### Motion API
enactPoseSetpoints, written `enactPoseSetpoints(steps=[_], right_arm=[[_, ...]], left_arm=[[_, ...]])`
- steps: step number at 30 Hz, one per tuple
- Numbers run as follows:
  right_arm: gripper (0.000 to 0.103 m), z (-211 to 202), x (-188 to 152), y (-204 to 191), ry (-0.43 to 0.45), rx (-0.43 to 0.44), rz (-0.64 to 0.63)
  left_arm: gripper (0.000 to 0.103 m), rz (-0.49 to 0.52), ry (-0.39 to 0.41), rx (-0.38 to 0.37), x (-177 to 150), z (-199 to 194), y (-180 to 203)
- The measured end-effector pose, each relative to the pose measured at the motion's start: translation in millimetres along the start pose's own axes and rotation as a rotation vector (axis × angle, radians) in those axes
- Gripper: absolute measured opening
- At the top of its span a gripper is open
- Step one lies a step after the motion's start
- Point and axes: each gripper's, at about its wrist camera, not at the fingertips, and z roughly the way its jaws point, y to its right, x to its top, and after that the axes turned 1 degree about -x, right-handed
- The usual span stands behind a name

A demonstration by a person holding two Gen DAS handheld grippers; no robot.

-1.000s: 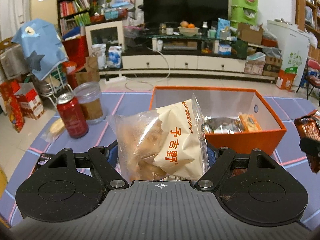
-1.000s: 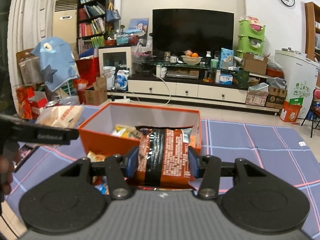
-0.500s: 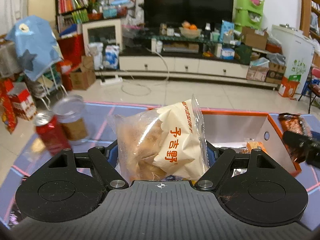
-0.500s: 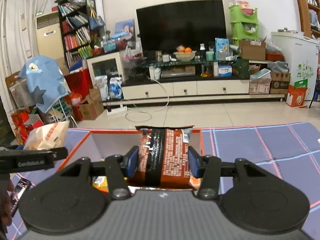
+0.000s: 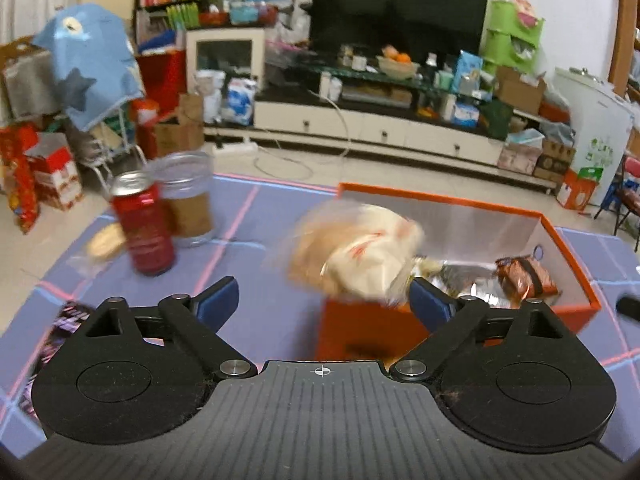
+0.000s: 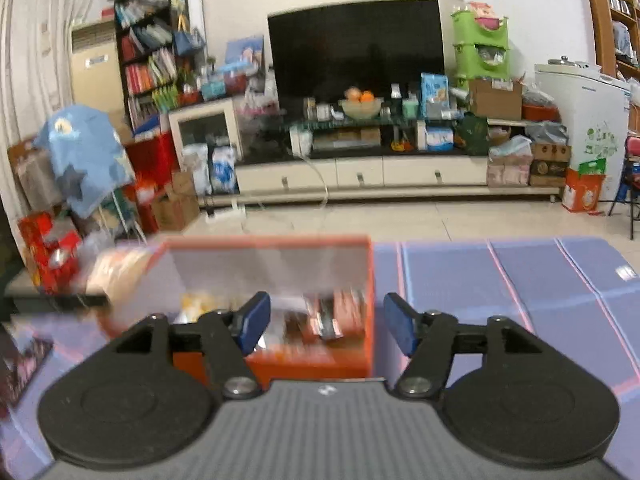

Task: Organize snacks
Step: 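Open both tools to drop the packets into the orange box, then grasp the red-and-white packet with the left tool while the right tool grasps the clear cracker packet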

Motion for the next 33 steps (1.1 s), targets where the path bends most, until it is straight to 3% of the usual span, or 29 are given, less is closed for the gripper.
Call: enactPoseSetpoints(steps=[3, 6, 9, 14, 23, 33], right_arm=[[0.065, -22.5, -42.4, 1.3, -0.087, -0.008, 0.020], [0.065, -25.2, -57.2, -3.6, -0.120, -0.013, 0.013], [0.065, -17.2, -66.1, -12.6, -0.151, -0.025, -0.014], [0.066, -3.0, -67.9, -15.4, -0.180, -0.015, -0.005], [0.063, 11.8, -69.9, -14.8, -0.224, -0.001, 0.020], [0.065, 41.8, -68.9, -15.9, -0.267, 0.011, 0.072]], left_arm=[[0.071, -0.023, -0.012, 0.002, -24.1, -17.3, -11.8], [0.068, -0.046, -0.068, -0.039, -42.5, -11.1, -23.6], [0.064, 0.007, -0.102, -0.024, -51.4, -4.3, -28.3], [0.066, -0.019, -0.124, -0.049, -56.7, 6.6, -34.3], [0.069, 0.032, -0.116, -0.058, -52.9, 14.2, -17.8], [0.070, 0.107, -0.143, -0.049, -61.2, 20.9, -3.5]])
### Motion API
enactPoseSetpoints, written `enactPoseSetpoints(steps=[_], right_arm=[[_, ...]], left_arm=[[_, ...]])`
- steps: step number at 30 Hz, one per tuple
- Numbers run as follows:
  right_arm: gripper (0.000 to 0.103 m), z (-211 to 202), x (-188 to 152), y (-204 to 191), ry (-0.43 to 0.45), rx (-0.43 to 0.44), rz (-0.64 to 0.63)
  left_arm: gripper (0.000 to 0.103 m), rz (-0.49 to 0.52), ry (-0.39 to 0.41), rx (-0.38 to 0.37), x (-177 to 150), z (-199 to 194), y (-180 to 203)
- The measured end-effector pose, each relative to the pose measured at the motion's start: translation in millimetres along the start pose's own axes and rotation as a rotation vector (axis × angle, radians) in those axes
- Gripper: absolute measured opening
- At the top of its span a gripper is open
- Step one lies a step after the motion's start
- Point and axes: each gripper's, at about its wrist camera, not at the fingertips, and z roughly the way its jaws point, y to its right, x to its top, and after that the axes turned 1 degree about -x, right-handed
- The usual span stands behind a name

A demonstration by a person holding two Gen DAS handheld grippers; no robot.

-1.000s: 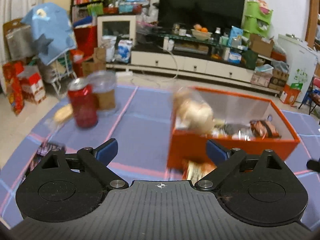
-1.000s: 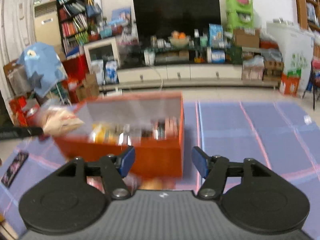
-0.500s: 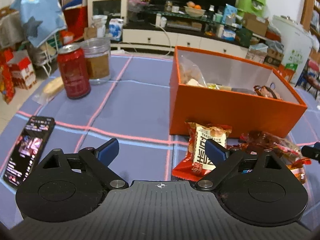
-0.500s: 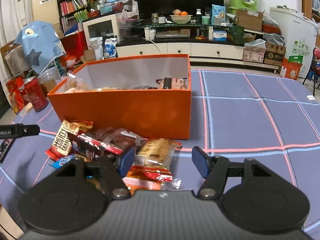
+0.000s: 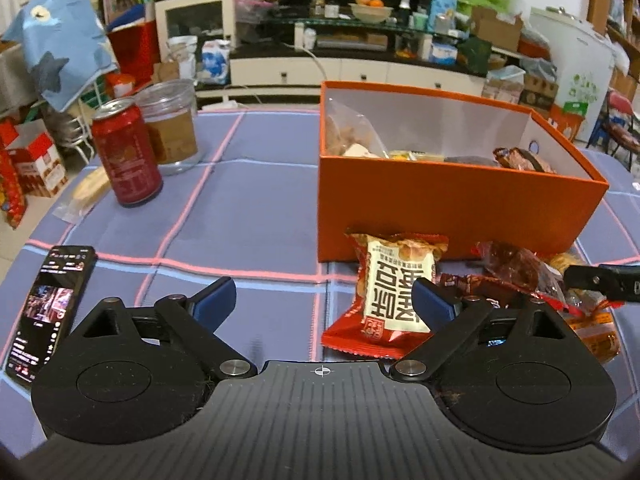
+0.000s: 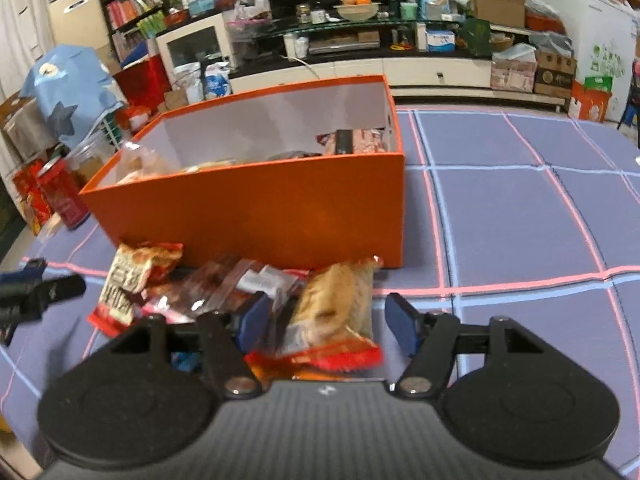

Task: Organize snacks
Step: 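Grasp the red-and-white packet with the left tool while the right tool grasps the clear cracker packet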

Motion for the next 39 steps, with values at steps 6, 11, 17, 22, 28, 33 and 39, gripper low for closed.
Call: enactPoseSetpoints(steps=[6, 11, 17, 22, 28, 33, 39], right_arm=[[0.063, 20.7, 0.4, 26.9, -0.106, 0.023, 0.107], [0.061, 23.5, -5.6, 22.4, -0.090, -0.043, -0.004], [0.061, 22.3, -8.0, 29.5, -0.083, -0.068, -0.048], [0.061, 22.7, -10.6, 27.5, -0.082, -0.075, -0.082], [0.045, 12.2, -6.1, 34.3, -0.086, -0.048, -0.052], [0.045, -10.8, -3.3, 28.0, -0.016, -0.073, -0.106], [0.045, -35.2, -4.9, 15.7, 0.058, -0.078, -0.153]], left_arm=[[0.069, 0.021, 0.001, -0.016, -0.7, 6.7, 5.8], [0.068, 0.069, 0.019, -0.045, -1.0, 12.9, 16.8], [0.061, 0.079, -0.010, -0.080, -1.2, 31.2, 27.5], [0.022, 0.079, -0.096, -0.089, -4.0, 59.3, 35.3], [0.006, 0.048, -0.110, -0.053, -0.3, 49.2, 29.6], [0.005, 0.037, -0.085, -0.032, 4.1, 26.8, 23.6], [0.004, 0.007, -0.004, 0.014, 10.9, -0.6, 21.4]])
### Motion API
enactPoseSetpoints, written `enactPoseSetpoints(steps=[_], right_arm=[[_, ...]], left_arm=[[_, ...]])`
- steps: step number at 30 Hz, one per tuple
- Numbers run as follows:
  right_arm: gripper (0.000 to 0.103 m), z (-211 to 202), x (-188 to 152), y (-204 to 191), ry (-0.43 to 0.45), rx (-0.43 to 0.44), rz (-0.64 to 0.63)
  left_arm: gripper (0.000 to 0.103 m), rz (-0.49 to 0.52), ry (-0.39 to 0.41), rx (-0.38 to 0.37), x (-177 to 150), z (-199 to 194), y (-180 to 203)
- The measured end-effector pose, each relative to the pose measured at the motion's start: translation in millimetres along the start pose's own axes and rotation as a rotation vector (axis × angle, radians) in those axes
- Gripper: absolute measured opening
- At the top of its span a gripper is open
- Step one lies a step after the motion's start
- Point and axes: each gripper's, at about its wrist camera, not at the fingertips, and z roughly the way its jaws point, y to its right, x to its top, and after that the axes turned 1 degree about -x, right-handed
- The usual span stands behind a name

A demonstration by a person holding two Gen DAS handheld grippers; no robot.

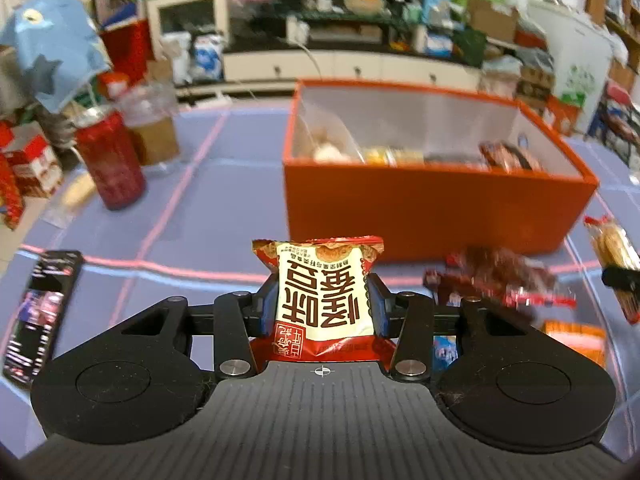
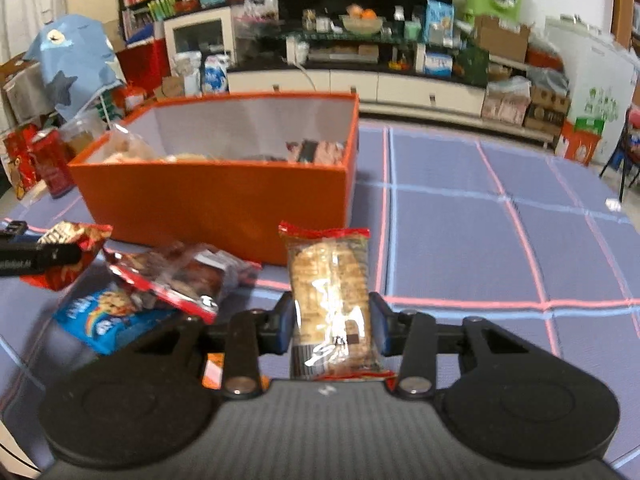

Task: Organize snacks
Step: 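Grasp the red-and-white packet with the left tool while the right tool grasps the clear cracker packet, then carry the red-and-white packet and clear cracker packet over the orange box with both tools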

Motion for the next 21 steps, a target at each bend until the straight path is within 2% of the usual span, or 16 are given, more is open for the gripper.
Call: enactPoseSetpoints(steps=[7, 21], right_arm=[[0.045, -22.7, 3.5, -19.5, 0.101, 0.002, -0.053], [0.045, -20.8, 2.2, -29.4, 0.106, 0.007, -0.059]], left_arm=[[0.004, 0.032, 0.058, 0.077, 4.5, -15.4, 1.5], [0.004, 0.034, 0.077, 0.089, 7.1, -22.4, -1.0]])
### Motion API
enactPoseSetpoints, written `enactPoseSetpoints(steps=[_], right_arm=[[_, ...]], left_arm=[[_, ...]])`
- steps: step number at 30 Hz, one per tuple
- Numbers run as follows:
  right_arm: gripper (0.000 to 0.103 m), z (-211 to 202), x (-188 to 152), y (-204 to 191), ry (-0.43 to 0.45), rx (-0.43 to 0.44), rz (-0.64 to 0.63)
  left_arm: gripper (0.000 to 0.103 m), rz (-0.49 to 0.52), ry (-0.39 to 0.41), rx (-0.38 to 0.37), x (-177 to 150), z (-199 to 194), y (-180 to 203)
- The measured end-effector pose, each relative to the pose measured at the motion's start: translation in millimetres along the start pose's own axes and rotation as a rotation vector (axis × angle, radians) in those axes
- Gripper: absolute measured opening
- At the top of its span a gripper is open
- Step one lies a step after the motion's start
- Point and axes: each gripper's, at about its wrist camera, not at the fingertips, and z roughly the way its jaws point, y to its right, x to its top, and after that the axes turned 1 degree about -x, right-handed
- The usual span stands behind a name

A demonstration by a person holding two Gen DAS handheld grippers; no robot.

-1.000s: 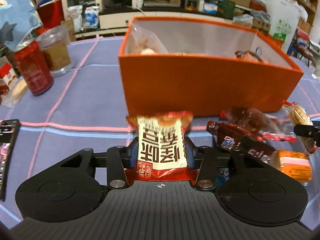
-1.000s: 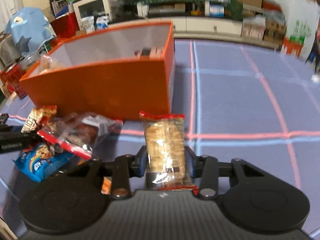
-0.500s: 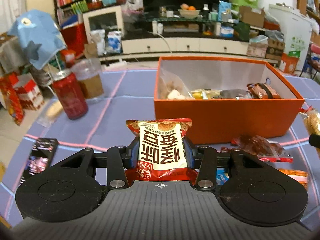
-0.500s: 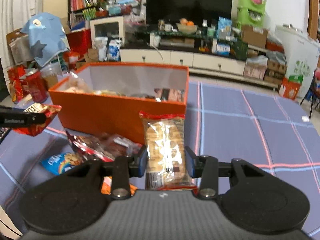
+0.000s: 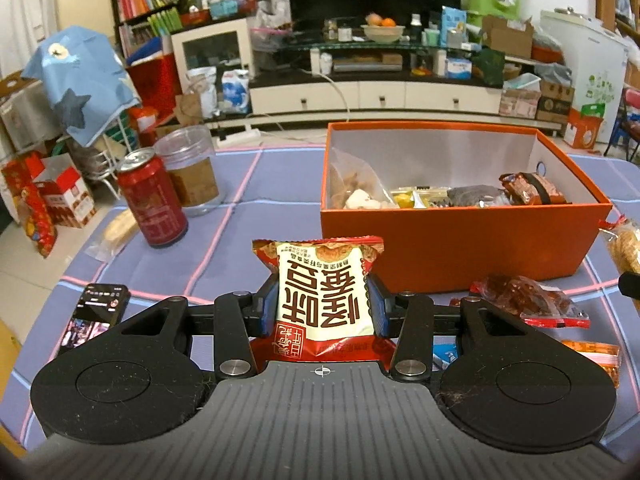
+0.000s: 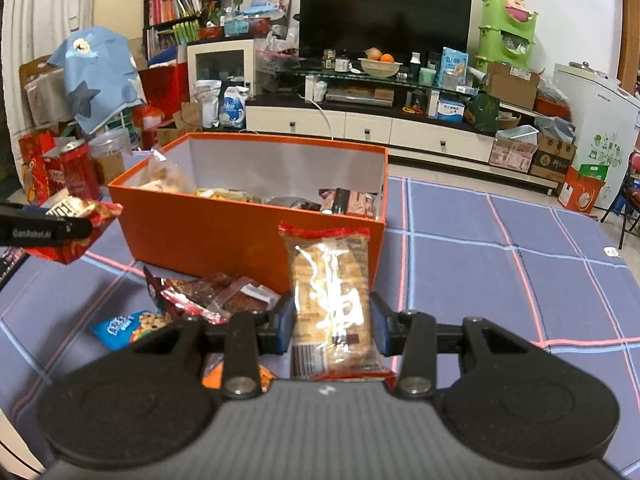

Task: Organize snacks
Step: 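Carry the red-and-white packet and clear cracker packet over the orange box with both tools, then open both tools to drop the packets into the orange box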

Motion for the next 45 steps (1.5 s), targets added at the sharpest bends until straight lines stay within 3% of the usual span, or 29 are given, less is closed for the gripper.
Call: enactPoseSetpoints(steps=[8, 21, 29, 37, 40, 41, 42, 44, 45], right_arm=[[0.045, -5.9, 2.1, 6.2, 0.018, 0.010, 0.006], [0.045, -26.0, 22.7, 9.7, 0.092, 0.045, 0.036], [0.045, -5.4, 68.5, 14.0, 0.133, 0.068, 0.063], [0.045, 55.2, 106.0, 7.0, 0.097, 0.112, 0.104], [0.056, 79.0, 114.9, 2.6, 0.071, 0.100, 0.090], [0.061, 82.8, 116.4, 2.9, 0.062, 0.097, 0.094], [0.061, 81.7, 116.1, 5.0, 0.060, 0.099, 0.100], [0.066, 64.2, 107.7, 11.0, 0.069, 0.116, 0.090], [0.066, 53.3, 100.9, 13.9, 0.075, 0.121, 0.087]], left_arm=[[0.004, -0.080, 0.037, -0.089, 7.8, -21.3, -17.6], [0.004, -0.092, 0.130, -0.139, 36.2, -49.6, -13.2], [0.004, -0.053, 0.139, -0.161, 67.8, -22.2, 5.4], [0.004, -0.054, 0.109, -0.122, 104.9, 50.9, 19.5], [0.009, -0.067, 0.073, -0.134, 109.8, 70.2, 17.9], [0.016, -0.065, 0.081, -0.137, 108.1, 65.8, 17.4], [0.035, -0.057, 0.106, -0.143, 104.0, 55.6, 15.8], [0.055, -0.047, 0.133, -0.147, 92.2, 35.4, 12.6], [0.054, -0.045, 0.130, -0.159, 85.0, 25.3, 10.5]])
